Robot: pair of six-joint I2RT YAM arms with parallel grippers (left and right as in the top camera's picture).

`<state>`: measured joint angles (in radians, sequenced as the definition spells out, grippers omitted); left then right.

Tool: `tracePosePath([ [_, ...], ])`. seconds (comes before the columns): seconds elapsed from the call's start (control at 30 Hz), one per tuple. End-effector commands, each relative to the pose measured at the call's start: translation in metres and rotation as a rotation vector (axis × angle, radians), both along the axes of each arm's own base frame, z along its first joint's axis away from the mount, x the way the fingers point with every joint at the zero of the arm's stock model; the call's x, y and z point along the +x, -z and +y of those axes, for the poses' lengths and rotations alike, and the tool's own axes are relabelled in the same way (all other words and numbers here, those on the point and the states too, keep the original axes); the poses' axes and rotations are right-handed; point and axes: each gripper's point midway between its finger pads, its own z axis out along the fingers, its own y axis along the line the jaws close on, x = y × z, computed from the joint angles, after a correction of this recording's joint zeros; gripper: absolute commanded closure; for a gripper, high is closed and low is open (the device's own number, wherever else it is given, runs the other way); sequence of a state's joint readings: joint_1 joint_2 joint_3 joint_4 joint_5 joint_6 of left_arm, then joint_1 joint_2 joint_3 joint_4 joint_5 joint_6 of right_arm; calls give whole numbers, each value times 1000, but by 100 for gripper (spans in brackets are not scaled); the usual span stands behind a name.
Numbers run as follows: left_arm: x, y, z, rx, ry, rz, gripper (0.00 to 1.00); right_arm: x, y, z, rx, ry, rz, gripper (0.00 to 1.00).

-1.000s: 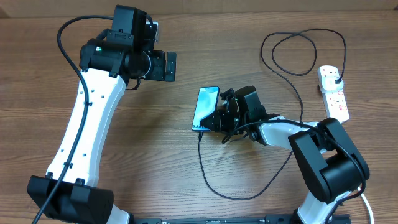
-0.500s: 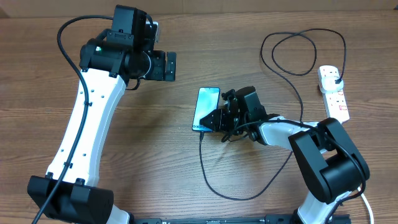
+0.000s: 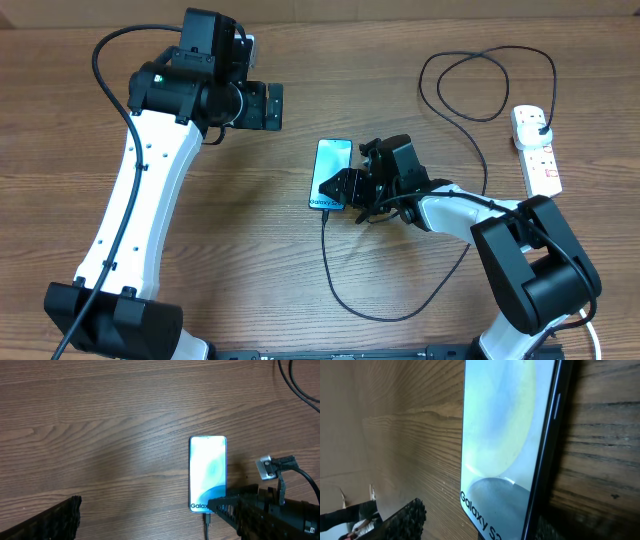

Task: Plug charger to phone and switch on socket
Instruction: 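Lay the phone flat on the table and open the right gripper, then move the right gripper over to the white power strip's switch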

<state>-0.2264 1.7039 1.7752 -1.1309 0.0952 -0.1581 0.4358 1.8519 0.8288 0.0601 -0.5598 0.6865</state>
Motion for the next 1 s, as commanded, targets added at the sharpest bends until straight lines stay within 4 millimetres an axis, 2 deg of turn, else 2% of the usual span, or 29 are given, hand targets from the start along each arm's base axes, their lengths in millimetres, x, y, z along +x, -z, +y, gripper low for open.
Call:
tracePosePath([
  [0.0,1,-8,3,-2,-22,-19,1,6,6,-9,-58,42,-15,35],
  [0.23,1,-8,3,-2,-22,-19,0,5,6,-10,-72,45,4,34],
  [0.43,1,-8,3,-2,-22,-19,0,6,6,-24,-192,88,84,28],
  [0.67,1,-8,3,-2,-22,-19,0,3,-5,-36,-301,105,175,23],
  [0.83,1,-8,3,-2,-22,-19,0,0,-23,-40,-357,68,214,17],
  [0.97,1,-8,3,-2,-22,-19,0,-1,-51,-44,-414,6,221,10],
])
